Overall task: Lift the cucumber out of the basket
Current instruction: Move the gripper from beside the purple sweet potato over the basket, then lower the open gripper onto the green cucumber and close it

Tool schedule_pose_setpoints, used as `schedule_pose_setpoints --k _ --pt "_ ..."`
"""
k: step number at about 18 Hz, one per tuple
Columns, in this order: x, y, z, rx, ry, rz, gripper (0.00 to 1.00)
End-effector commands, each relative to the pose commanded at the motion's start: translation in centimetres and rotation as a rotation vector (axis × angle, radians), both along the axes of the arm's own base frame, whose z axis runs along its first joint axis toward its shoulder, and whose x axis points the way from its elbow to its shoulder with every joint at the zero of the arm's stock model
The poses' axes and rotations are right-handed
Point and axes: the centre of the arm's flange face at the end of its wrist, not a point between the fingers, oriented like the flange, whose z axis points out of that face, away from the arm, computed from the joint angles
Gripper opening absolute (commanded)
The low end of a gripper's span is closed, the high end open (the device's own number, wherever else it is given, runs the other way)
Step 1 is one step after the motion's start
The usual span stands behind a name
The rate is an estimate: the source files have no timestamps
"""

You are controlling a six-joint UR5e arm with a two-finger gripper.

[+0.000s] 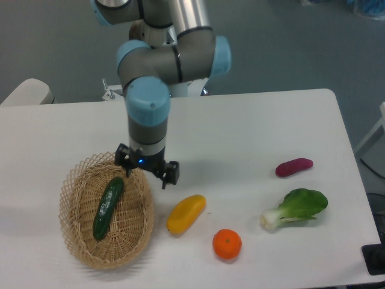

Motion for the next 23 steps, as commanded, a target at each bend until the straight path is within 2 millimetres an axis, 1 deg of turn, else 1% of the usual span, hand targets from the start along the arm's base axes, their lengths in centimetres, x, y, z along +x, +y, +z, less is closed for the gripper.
schedule_pose_setpoints --k 2,4,7,10,12,14,17,21,23 --pt "1.3 0.3 -1.2 -0.017 -0.012 -0.017 1.0" --pt "2.4 1.1 -1.8 -0.011 -0.004 -0.04 1.0" --pt "3.3 2.1 -3.0 -0.002 0.005 -0.049 1.0" --pt "4.7 3.0 -4.7 -0.012 -0.005 -0.037 1.0" --pt "5.1 3.2 -4.9 -0.014 -0.008 -0.045 1.0" --pt "5.7 3.5 -5.9 -0.025 -0.013 -0.055 1.0" --pt "6.4 3.8 -6.7 -0.034 -0.016 -0.071 1.0" --pt "6.5 3.9 -6.9 -0.037 -0.012 -0.077 1.0" --pt "6.5 3.9 -7.4 -0.054 -0.001 -0.079 1.0"
